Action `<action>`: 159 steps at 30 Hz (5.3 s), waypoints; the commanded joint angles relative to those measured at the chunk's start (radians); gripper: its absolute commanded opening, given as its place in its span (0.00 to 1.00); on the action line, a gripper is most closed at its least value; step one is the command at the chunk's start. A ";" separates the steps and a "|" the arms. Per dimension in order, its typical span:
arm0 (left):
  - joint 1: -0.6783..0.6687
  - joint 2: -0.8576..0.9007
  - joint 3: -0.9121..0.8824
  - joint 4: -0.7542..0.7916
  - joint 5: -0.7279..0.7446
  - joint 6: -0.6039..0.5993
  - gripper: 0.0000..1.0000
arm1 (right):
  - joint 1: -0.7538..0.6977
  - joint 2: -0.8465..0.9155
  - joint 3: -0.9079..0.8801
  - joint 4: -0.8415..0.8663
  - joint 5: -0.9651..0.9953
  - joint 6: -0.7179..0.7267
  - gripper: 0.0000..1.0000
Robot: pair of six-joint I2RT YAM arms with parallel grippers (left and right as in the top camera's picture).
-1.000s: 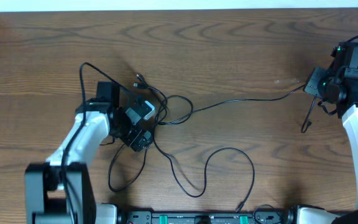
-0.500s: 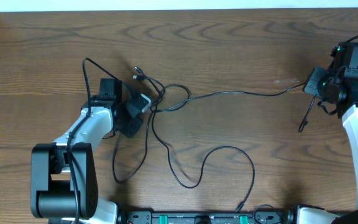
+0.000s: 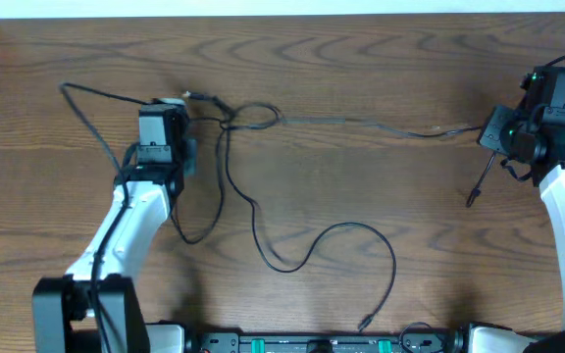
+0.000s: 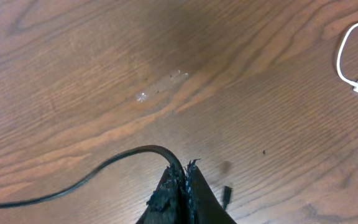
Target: Untangle cables
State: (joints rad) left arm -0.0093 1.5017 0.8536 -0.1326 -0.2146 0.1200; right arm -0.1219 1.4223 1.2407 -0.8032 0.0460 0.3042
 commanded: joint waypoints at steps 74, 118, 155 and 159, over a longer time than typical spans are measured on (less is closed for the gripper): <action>0.034 -0.066 0.001 -0.176 0.674 0.026 0.99 | -0.027 0.005 0.013 -0.023 0.051 -0.021 0.01; -0.020 0.230 0.001 -0.065 0.650 0.237 0.08 | -0.027 0.005 0.013 -0.024 0.048 -0.021 0.01; 0.092 0.228 0.001 -0.097 -0.208 -0.498 0.07 | -0.068 0.005 0.013 -0.085 0.213 0.057 0.43; 0.092 0.228 0.001 -0.082 -0.126 -0.496 0.07 | -0.064 0.005 0.013 -0.080 0.152 0.057 0.85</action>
State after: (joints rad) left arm 0.0772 1.7264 0.8528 -0.2241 -0.4255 -0.3641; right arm -0.1829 1.4223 1.2407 -0.8875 0.2409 0.3553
